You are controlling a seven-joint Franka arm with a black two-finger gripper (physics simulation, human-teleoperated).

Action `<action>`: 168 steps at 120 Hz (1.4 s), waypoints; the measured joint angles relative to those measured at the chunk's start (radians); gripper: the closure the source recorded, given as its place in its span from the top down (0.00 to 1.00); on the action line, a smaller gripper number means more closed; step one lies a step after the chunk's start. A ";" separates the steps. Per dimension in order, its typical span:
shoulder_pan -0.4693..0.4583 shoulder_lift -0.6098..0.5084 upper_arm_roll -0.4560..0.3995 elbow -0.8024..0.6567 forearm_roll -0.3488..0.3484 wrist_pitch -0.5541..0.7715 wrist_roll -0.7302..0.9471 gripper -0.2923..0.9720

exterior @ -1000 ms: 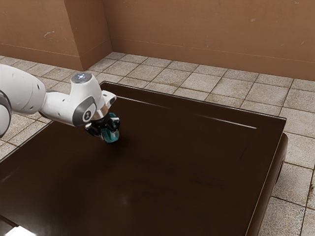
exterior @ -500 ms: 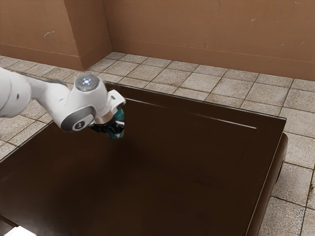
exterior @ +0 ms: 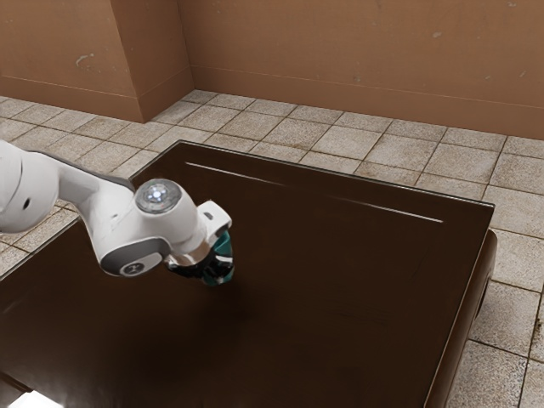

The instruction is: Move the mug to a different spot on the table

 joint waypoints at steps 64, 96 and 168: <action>0.004 0.090 -0.001 0.014 -0.002 0.072 -0.117 0.53; 0.024 -0.173 -0.055 -0.156 -0.001 0.022 -0.134 0.70; 0.053 -0.079 -0.032 0.704 -0.647 -0.945 0.684 0.76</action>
